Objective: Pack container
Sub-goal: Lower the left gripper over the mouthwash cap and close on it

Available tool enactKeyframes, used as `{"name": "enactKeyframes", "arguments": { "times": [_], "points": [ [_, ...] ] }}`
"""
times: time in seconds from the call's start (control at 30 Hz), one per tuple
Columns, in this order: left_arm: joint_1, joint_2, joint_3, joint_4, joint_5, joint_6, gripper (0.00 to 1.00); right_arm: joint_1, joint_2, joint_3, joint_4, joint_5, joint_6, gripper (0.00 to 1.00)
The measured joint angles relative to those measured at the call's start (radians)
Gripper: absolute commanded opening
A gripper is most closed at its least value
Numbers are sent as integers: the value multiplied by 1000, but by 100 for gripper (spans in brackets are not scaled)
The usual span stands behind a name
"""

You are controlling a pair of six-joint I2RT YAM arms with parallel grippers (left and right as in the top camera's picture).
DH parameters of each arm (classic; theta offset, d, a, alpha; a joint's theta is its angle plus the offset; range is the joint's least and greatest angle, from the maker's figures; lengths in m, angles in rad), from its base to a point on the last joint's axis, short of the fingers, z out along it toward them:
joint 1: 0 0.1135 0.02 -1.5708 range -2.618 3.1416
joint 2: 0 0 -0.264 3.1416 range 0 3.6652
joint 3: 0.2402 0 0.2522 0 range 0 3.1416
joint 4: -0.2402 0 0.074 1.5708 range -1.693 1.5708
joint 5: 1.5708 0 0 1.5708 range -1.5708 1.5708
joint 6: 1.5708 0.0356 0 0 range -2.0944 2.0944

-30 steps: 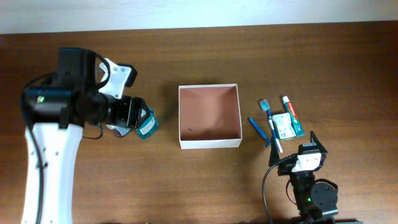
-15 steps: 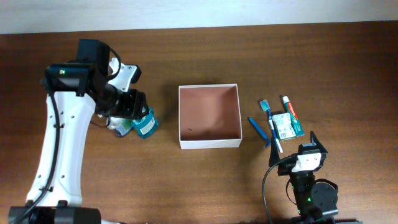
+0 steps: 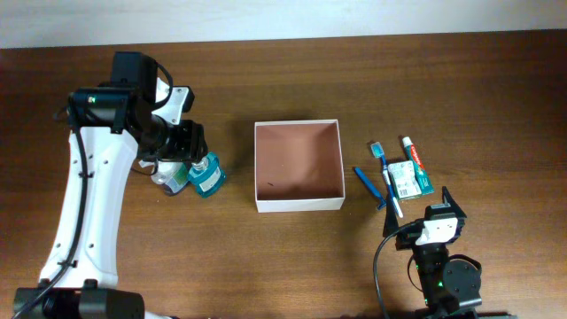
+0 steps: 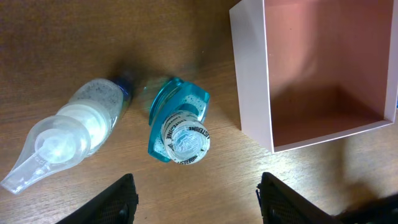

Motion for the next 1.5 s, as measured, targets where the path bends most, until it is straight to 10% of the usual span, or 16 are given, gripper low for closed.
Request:
{"name": "enactKeyframes", "arguments": {
  "times": [1.5],
  "points": [
    [-58, 180, 0, 18, -82, -54, 62, 0, 0, 0, 0, 0, 0, 98]
  ]
}}
